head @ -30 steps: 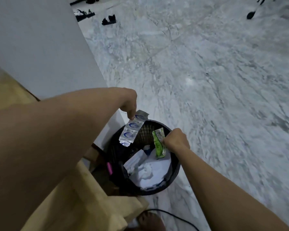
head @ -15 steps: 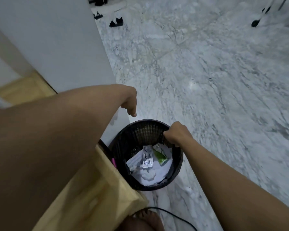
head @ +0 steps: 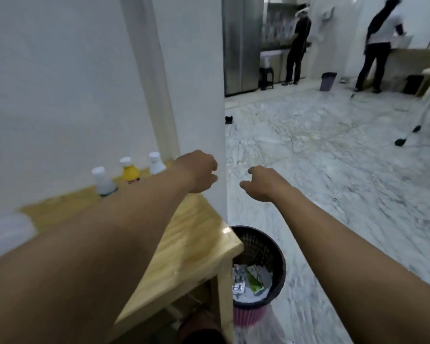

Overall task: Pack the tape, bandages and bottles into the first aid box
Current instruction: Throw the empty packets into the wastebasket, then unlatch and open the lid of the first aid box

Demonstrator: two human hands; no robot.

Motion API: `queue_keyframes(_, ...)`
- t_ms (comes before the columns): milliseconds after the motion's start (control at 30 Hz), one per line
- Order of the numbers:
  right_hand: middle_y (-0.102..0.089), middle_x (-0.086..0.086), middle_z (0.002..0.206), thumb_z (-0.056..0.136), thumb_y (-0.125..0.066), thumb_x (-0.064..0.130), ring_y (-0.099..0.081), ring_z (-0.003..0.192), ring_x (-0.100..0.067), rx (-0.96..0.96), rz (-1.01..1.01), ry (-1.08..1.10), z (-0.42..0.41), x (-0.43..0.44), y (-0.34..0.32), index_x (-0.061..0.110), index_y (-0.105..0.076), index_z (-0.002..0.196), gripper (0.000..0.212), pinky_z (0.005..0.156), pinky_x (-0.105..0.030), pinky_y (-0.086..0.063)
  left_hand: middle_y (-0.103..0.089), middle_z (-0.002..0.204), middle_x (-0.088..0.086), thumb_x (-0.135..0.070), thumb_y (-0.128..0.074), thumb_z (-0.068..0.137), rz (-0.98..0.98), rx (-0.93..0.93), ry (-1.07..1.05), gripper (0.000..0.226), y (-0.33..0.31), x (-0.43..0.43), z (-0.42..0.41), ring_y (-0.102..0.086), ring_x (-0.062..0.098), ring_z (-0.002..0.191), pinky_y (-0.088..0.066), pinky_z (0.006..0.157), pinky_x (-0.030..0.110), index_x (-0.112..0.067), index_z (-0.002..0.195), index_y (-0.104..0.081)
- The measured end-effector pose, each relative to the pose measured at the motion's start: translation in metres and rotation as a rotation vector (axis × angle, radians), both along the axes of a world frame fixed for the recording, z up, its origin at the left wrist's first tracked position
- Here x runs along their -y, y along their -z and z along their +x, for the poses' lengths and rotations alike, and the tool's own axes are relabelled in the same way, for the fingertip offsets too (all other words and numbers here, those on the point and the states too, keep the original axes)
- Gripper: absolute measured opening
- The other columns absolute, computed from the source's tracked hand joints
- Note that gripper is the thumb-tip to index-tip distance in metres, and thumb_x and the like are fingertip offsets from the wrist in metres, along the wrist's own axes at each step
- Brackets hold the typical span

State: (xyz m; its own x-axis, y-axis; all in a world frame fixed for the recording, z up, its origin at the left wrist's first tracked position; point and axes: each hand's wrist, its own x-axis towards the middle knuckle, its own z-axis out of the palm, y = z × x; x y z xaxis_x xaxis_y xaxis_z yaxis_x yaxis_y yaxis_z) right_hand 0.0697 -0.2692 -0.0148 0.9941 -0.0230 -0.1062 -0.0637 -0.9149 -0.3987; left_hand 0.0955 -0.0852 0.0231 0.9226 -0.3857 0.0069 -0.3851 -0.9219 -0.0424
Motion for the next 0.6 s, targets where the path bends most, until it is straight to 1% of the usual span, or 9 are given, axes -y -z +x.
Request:
queue_keyframes(100,-0.053,-0.013,0.144,0.100,-0.050,0.038,-0.053,0.127,-0.031,0.065,-0.024,-0.051,-0.024,-0.025,-0.035,0.009,-0.043,0.146,0.054,0.092,-0.038,-0.046,-0.062,0.130,0.004,-0.036,-0.048,0.098,-0.058,0.131,-0.027,0.039,-0.027,-0.034,-0.042,-0.057,0.025,0.120,-0.048,0.093,0.037,-0.025,0.134,-0.060)
queue_keyframes(200,-0.052,-0.011,0.144,0.100,-0.050,0.036,-0.052,0.127,-0.030,0.120,-0.048,-0.116,-0.048,-0.053,-0.061,0.010,-0.045,0.144,0.052,0.094,-0.039,-0.046,-0.067,0.117,0.003,-0.036,-0.047,0.097,-0.014,0.256,-0.053,0.035,-0.044,-0.073,-0.088,-0.059,0.024,0.111,-0.049,0.084,0.036,-0.027,0.125,-0.065)
queue_keyframes(300,-0.053,-0.011,0.143,0.100,-0.051,0.036,-0.052,0.127,-0.029,0.161,-0.042,-0.179,-0.071,-0.084,-0.078,0.011,-0.044,0.144,0.052,0.098,-0.039,-0.047,-0.069,0.109,0.001,-0.035,-0.046,0.096,-0.005,0.341,-0.121,0.034,-0.059,-0.110,-0.132,-0.058,0.023,0.108,-0.049,0.082,0.038,-0.027,0.122,-0.067)
queue_keyframes(433,-0.051,-0.009,0.147,0.098,-0.053,0.038,-0.050,0.131,-0.029,0.210,-0.037,-0.303,-0.099,-0.133,-0.090,0.013,-0.044,0.146,0.054,0.099,-0.039,-0.044,-0.068,0.117,0.003,-0.036,-0.046,0.098,-0.010,0.367,-0.215,0.037,-0.068,-0.154,-0.183,-0.055,0.025,0.115,-0.048,0.088,0.038,-0.026,0.129,-0.063)
queue_keyframes(533,-0.053,-0.010,0.145,0.097,-0.054,0.037,-0.053,0.128,-0.029,0.241,-0.025,-0.389,-0.117,-0.174,-0.094,0.014,-0.050,0.142,0.050,0.100,-0.040,-0.046,-0.067,0.121,0.002,-0.037,-0.045,0.099,-0.018,0.398,-0.308,0.038,-0.067,-0.189,-0.215,-0.055,0.024,0.116,-0.048,0.090,0.038,-0.025,0.130,-0.062)
queue_keyframes(600,-0.056,-0.009,0.143,0.096,-0.053,0.035,-0.053,0.128,-0.027,0.255,-0.036,-0.461,-0.125,-0.202,-0.094,0.015,-0.052,0.138,0.046,0.104,-0.043,-0.044,-0.067,0.122,0.001,-0.038,-0.044,0.099,-0.039,0.412,-0.373,0.038,-0.065,-0.213,-0.234,-0.055,0.023,0.117,-0.048,0.091,0.037,-0.024,0.129,-0.063)
